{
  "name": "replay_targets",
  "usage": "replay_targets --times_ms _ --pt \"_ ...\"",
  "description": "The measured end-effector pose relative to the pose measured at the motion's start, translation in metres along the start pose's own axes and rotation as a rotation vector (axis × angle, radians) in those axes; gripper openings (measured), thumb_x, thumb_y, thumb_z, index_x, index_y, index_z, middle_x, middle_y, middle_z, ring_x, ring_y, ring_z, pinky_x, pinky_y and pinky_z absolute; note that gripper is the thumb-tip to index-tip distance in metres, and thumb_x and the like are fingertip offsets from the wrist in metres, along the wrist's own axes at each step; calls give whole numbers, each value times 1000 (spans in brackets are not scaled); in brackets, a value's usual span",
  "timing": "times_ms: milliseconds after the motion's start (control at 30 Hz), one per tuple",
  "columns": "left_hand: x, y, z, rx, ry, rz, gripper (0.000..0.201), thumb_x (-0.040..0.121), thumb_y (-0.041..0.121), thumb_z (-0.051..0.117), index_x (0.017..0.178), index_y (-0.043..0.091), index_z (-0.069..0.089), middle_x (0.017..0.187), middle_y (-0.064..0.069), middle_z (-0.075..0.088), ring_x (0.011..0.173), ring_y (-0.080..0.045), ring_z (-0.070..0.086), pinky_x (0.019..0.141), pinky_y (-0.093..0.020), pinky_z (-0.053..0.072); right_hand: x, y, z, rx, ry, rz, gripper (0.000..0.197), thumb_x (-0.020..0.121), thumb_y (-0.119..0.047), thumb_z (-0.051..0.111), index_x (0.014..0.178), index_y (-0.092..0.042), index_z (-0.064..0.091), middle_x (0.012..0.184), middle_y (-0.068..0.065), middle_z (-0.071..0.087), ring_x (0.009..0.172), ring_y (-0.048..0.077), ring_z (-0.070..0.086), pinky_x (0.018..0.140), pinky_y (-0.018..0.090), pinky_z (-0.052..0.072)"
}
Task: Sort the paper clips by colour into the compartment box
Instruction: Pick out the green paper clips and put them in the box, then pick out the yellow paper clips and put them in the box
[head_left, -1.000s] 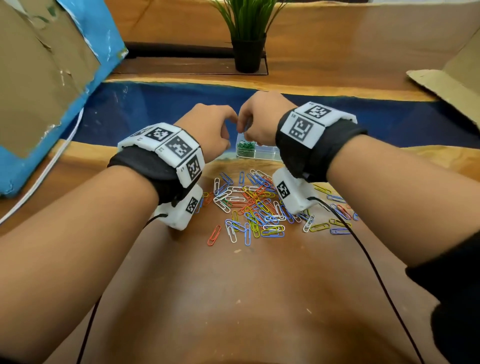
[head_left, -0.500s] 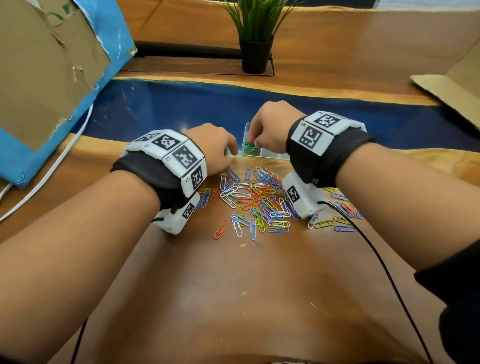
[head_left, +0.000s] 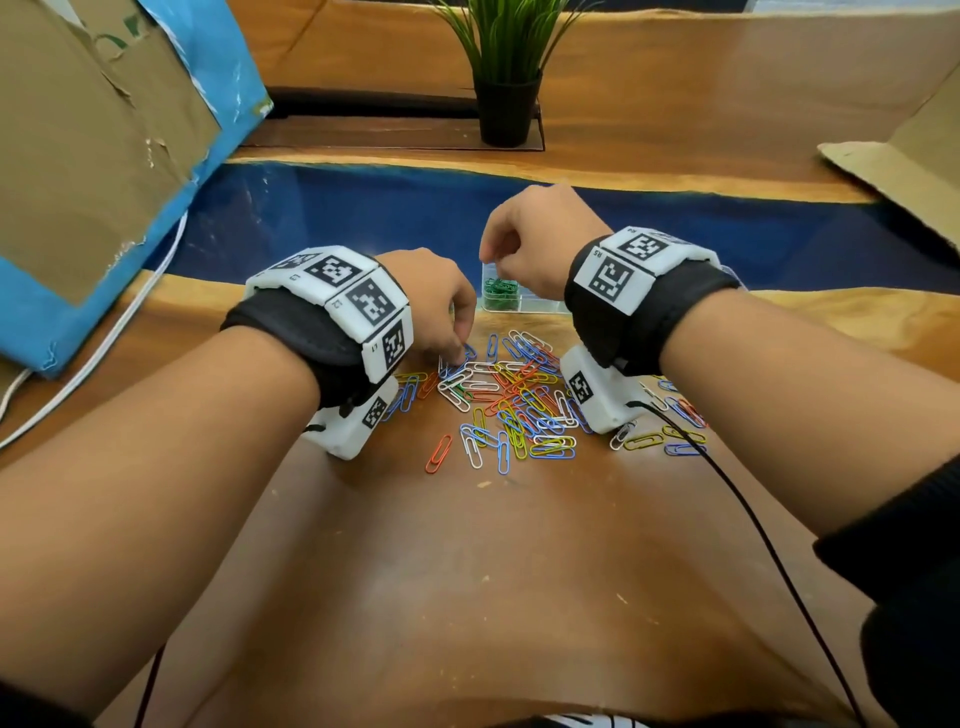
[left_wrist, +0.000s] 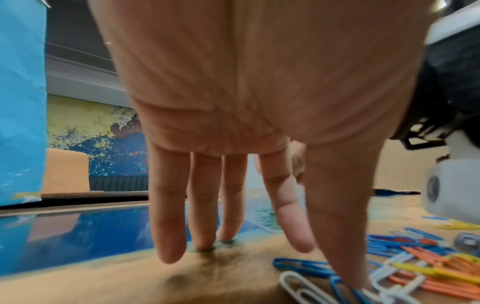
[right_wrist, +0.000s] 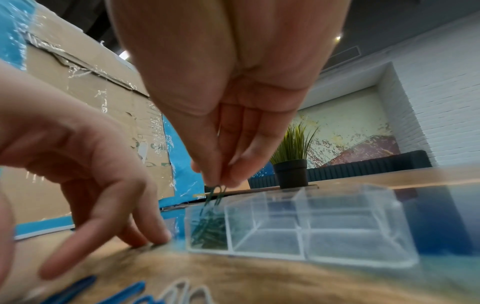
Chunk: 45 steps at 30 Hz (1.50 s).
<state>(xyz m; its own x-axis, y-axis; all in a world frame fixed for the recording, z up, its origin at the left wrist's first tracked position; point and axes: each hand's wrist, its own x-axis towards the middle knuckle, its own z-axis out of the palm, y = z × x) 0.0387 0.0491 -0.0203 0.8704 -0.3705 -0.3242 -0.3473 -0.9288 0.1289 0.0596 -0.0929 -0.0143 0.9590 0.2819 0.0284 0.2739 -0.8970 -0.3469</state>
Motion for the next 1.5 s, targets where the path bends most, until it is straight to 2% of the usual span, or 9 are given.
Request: replay_targets --times_ms 133,300,433,533,667,933,1100,1333,1500 --pt "-4 -4 1 -30 -51 0 27 62 48 79 69 24 68 70 3 68 73 -13 62 56 -22 40 -5 2 2 -26 -74 -15 21 80 -8 63 76 -28 67 81 -7 65 89 17 65 85 33 54" --pt "-7 1 7 14 -61 26 30 60 50 81 65 26 64 73 8 63 71 -12 57 58 -22 40 -7 5 -4 -13 -38 -28 17 84 -14 64 95 -24 73 85 -6 61 84 14 59 80 26 50" --pt "-7 -1 10 47 -30 60 27 62 49 80 68 27 65 98 6 64 85 -14 59 64 -24 39 -21 12 -12 -10 -32 -39 17 83 -17 65 96 -25 72 84 -3 63 81 15 55 75 22 41" --pt "-8 -4 11 39 -23 80 21 66 46 78 73 29 68 98 6 65 88 -13 59 65 -25 39 -38 23 -16 -69 -116 -19 16 82 -20 67 97 -25 71 81 -4 63 82 15 56 75 21 38" --pt "-9 -9 9 53 -28 93 9 74 38 74 81 35 69 99 9 64 95 -14 60 82 -30 47 -59 37 -15 -138 -255 32 18 84 -26 66 102 -27 69 82 -8 62 82 13 53 76 24 39" --pt "-12 -8 10 83 -61 89 25 69 43 76 87 28 69 107 7 63 103 -16 59 87 -33 47 -75 52 -24 -128 -219 70 22 86 -32 65 108 -29 66 91 -6 65 88 15 53 73 23 35" --pt "-13 -2 12 94 -49 86 30 70 52 73 84 26 67 102 5 62 96 -17 60 84 -33 48 -84 66 -31 -137 -239 128 22 85 -35 65 106 -32 65 88 -8 66 90 16 57 86 32 46" --pt "-16 2 14 61 -49 150 9 75 27 68 74 34 62 101 2 62 97 -21 58 87 -39 50 -95 95 -59 -117 -158 245 11 82 -29 68 93 -31 69 74 -13 62 68 5 54 73 25 37" --pt "-19 1 20 99 -11 163 16 77 20 61 76 33 70 108 9 69 97 -15 63 84 -27 51 -100 102 -55 -240 -278 269 6 80 -28 71 84 -33 69 69 -16 57 70 11 53 72 26 38"
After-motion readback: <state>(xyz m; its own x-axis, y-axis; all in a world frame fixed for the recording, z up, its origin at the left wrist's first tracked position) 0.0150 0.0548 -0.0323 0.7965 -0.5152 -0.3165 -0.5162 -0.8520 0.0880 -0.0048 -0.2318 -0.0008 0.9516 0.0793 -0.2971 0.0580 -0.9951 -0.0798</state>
